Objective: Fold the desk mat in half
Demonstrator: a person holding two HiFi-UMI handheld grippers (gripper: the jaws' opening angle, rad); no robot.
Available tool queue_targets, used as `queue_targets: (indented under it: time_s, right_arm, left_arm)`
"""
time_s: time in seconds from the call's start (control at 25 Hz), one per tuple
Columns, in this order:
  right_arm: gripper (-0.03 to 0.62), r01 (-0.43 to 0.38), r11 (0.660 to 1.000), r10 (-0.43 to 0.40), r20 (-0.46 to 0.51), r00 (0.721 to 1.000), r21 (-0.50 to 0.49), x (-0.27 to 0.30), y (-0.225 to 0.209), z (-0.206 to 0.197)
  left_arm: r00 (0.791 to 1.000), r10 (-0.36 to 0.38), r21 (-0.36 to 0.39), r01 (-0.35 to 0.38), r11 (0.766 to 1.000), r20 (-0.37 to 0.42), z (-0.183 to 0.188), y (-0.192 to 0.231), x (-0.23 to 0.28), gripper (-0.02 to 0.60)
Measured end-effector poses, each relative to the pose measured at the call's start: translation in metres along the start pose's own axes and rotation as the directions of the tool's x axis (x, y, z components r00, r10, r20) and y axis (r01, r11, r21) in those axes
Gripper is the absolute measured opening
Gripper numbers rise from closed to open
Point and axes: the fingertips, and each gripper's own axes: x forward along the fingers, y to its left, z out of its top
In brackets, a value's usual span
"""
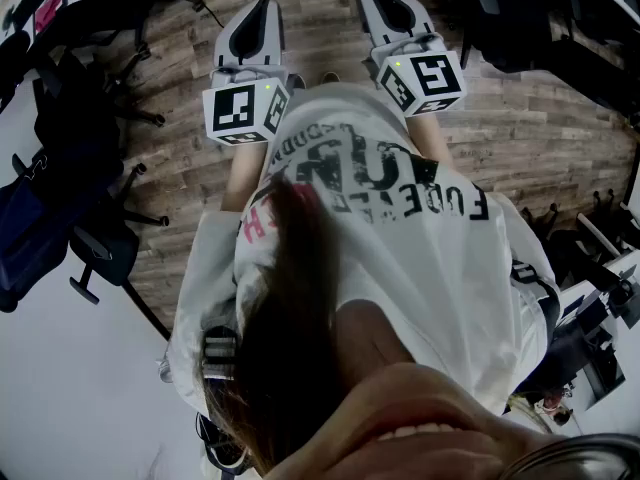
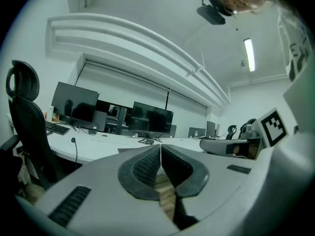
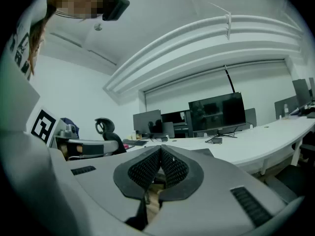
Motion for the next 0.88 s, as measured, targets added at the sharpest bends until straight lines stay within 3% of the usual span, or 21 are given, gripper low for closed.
queue_targets:
  time_s: [0.28,0.72,0.88]
  right_arm:
    - [0.000,-0.023,1.000,0.023,0.006,1.000,-0.015,-0.014,-0.015,0.000]
    - [0.000,-0.055,0.998,0.055,0.036,0.998,0.000,-0.033,-0.032,0.003]
    - [0.001,-0.059,0.998,0.058,0.033,0.998,0.016,-0.031,-0.036,0.000]
  left_arm:
    - [1.000,-0.016,0.028,0.016,0.999,0.017,0.001,-0.028,0.009,0.006]
    - [0.999,0.043,0.018,-0.043,0.999,0.006,-0.006,-0.047,0.017,0.006]
    - [1.000,0.028,0.005,-0.028,1.000,-0.003,-0.008,-0.047,0.023,0.006]
